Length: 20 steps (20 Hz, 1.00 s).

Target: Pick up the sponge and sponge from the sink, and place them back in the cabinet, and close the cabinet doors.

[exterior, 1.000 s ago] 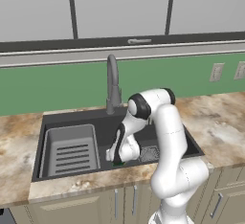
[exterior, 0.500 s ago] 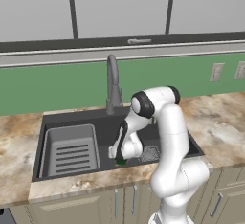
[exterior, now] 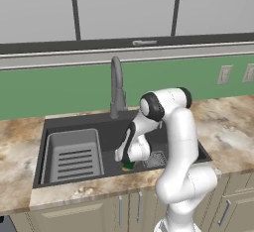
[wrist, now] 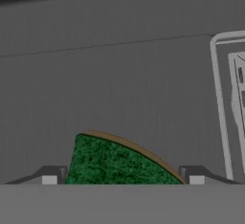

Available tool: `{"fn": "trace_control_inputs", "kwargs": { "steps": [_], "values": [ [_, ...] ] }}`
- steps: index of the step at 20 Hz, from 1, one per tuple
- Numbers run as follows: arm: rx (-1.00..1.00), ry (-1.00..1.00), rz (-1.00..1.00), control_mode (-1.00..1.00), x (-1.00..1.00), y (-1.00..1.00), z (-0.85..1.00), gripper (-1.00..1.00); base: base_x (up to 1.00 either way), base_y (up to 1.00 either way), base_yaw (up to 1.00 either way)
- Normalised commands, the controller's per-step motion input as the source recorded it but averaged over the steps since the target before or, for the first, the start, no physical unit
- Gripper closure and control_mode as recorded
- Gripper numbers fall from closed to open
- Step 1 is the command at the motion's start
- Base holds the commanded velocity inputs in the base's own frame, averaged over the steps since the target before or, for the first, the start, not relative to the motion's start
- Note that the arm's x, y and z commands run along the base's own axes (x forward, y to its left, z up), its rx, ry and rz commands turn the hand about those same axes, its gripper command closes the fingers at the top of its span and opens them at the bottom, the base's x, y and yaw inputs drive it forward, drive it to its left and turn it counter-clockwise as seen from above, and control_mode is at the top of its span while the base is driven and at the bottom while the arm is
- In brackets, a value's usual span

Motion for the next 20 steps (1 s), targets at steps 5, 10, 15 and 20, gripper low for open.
{"fn": "trace_control_inputs", "kwargs": {
  "steps": [5,10,15,20],
  "values": [
    [0.0,0.0,0.0,-1.0,0.02,-0.09,0.13,1.0,0.0,0.0,0.0],
    [0.0,0.0,0.0,-1.0,0.05,-0.08,0.1,1.0,0.0,0.0,0.0],
    [0.0,0.0,0.0,-1.0,0.07,-0.11,0.17,1.0,0.0,0.0,0.0],
    [0.0,0.0,0.0,-1.0,0.02,-0.14,0.15,1.0,0.0,0.0,0.0]
  ]
}}
